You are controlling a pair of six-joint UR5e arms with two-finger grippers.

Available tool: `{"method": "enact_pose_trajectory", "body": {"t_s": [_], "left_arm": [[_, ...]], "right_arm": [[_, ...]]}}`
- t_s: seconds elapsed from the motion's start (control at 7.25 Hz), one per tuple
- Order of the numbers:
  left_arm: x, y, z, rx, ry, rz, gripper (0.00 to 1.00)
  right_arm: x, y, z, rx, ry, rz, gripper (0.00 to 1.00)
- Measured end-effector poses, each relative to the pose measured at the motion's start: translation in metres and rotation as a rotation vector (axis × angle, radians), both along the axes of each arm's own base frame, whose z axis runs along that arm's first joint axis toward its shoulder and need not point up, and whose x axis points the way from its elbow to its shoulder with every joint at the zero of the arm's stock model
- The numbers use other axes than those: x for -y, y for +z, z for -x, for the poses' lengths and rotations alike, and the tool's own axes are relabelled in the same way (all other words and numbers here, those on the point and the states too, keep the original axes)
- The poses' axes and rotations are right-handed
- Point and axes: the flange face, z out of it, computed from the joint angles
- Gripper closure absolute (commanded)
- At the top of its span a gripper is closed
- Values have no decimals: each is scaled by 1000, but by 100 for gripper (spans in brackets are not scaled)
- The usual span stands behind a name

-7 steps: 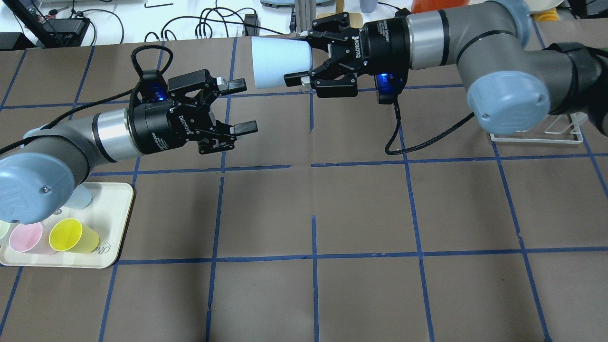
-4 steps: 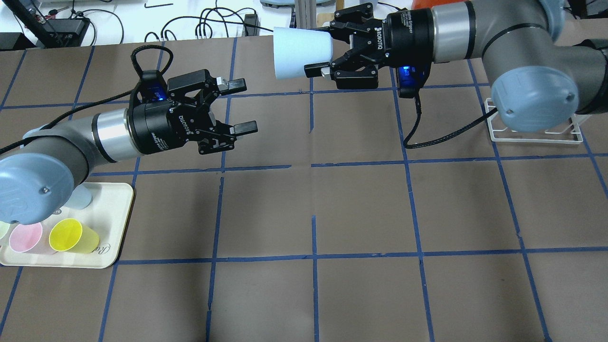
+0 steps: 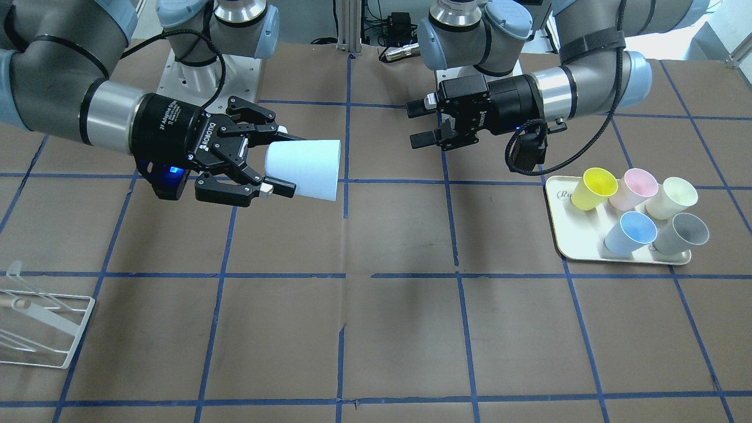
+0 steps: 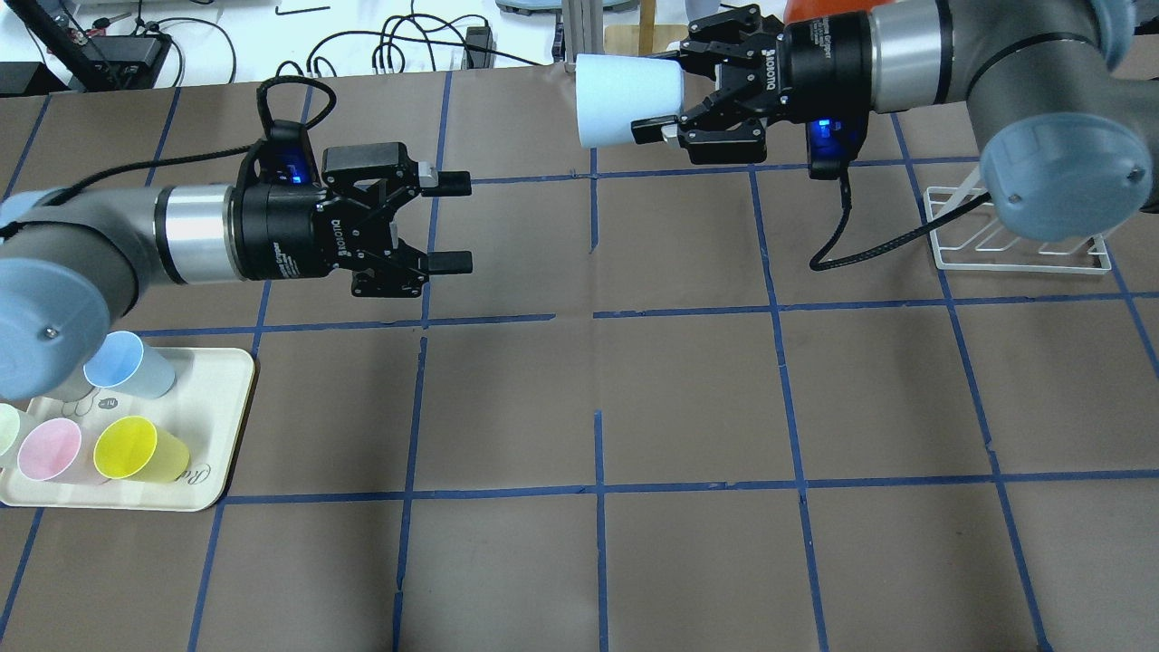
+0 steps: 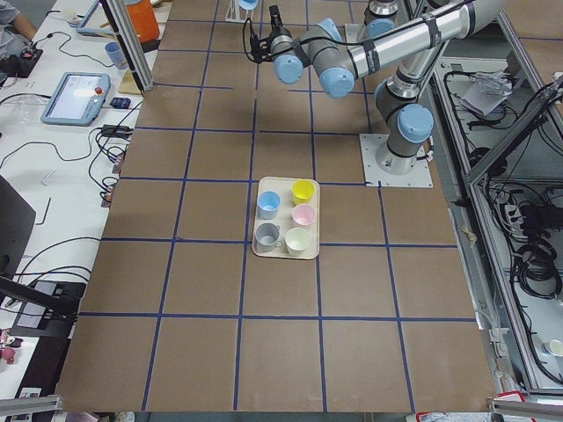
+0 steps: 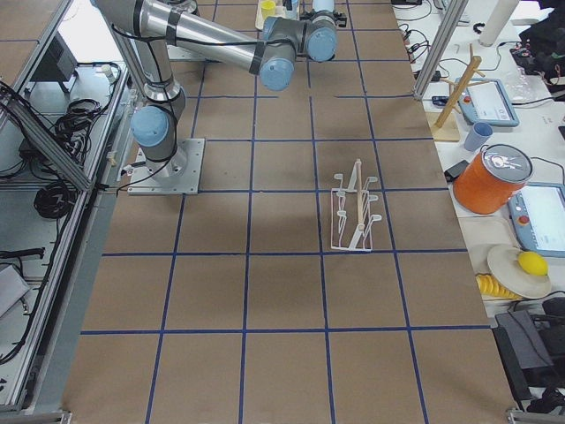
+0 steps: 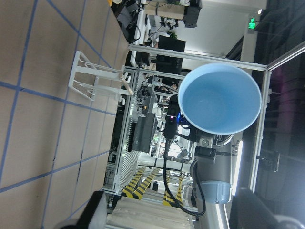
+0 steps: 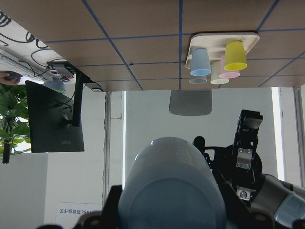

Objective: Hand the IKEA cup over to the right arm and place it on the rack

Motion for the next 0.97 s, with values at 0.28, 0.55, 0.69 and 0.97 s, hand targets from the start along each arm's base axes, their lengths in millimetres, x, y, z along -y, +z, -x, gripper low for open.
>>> {"method": "enact_pose_trajectory", "body": {"t_s": [0.28,0.55,0.69,0.97], "left_arm": [[25,41,-25,328,-80,-23,0],[42,67,-58,731,-135,39,0],[45,75,-68,923,-161,72,0],[47,88,-55,1179,-244,112,0]], "right_arm": [[1,13,24,-170,-11,64,97],[2,27,39,-404,42,189,97],[1,28,45,-519,103,266,97],[-9,23,61,-750,282,401,98]]}}
